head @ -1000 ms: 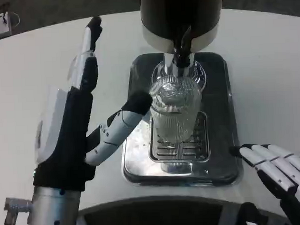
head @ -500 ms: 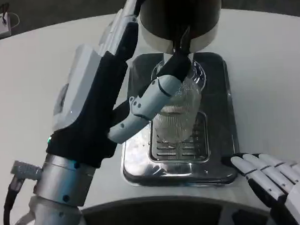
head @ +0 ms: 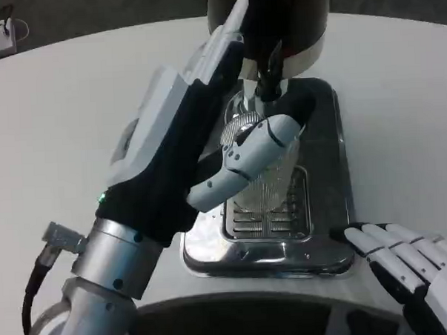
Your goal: Grasp the cup under the faucet to collect the drink, then remove the cup.
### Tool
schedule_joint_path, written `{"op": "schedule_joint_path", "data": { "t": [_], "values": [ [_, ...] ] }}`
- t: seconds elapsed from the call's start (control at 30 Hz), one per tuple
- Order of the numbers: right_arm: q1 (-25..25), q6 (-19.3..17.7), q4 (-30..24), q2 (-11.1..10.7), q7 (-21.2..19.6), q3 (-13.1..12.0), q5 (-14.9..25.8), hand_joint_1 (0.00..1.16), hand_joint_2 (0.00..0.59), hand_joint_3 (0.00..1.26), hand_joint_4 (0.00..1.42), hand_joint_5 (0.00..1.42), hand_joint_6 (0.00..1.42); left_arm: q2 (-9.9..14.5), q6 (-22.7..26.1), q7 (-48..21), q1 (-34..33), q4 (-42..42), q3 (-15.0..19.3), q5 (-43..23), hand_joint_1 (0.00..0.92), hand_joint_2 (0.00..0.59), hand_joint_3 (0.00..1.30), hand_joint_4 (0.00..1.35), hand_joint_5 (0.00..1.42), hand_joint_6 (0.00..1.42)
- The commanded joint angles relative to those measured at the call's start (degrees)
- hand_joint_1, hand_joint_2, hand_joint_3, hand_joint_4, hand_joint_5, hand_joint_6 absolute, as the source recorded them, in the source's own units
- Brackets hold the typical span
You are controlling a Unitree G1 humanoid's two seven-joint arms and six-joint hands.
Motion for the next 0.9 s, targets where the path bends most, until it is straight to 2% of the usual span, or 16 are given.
{"op": "schedule_joint_path", "data": {
  "t": [0.03, 0.53, 0.7, 0.8, 0.9],
  "values": [
    [0.47, 0.11, -0.85, 0.3, 0.06, -0.44, 0.09, 0.43, 0.544, 0.17, 0.16, 0.18, 0.27, 0.42, 0.93, -0.91, -0.84, 1.86, -0.92, 0.95, 0.0, 0.247, 0.0, 0.0, 0.0, 0.0],
    [0.38, 0.02, -0.65, 0.22, 0.26, -0.66, 0.68, 0.43, 0.544, 0.17, 0.16, 0.18, 0.27, 1.43, 1.72, -3.85, -1.93, 2.81, -3.48, 2.12, 0.0, 0.238, 0.0, 0.0, 0.0, 0.0],
    [0.35, 0.06, -0.57, 0.19, 0.51, -0.58, 1.05, 0.43, 0.544, 0.17, 0.16, 0.18, 0.27, 2.88, 2.06, -5.15, -2.07, 1.52, -4.33, 4.04, 0.0, 0.233, 0.0, 0.0, 0.0, 0.0],
    [0.25, 0.09, -0.44, 0.17, 0.62, -0.49, 1.29, 0.43, 0.544, 0.17, 0.16, 0.18, 0.27, 4.91, 2.38, -6.81, -3.05, 0.06, -5.06, 7.82, 0.0, 0.206, 0.0, 0.0, 0.0, 0.0],
    [0.16, 0.08, -0.31, 0.13, 0.71, -0.37, 1.45, 0.43, 0.544, 0.17, 0.16, 0.18, 0.27, 5.93, 2.65, -7.91, -3.68, -0.67, -5.49, 10.33, 0.0, 0.199, 0.0, 0.0, 0.0, 0.0]
  ]
}}
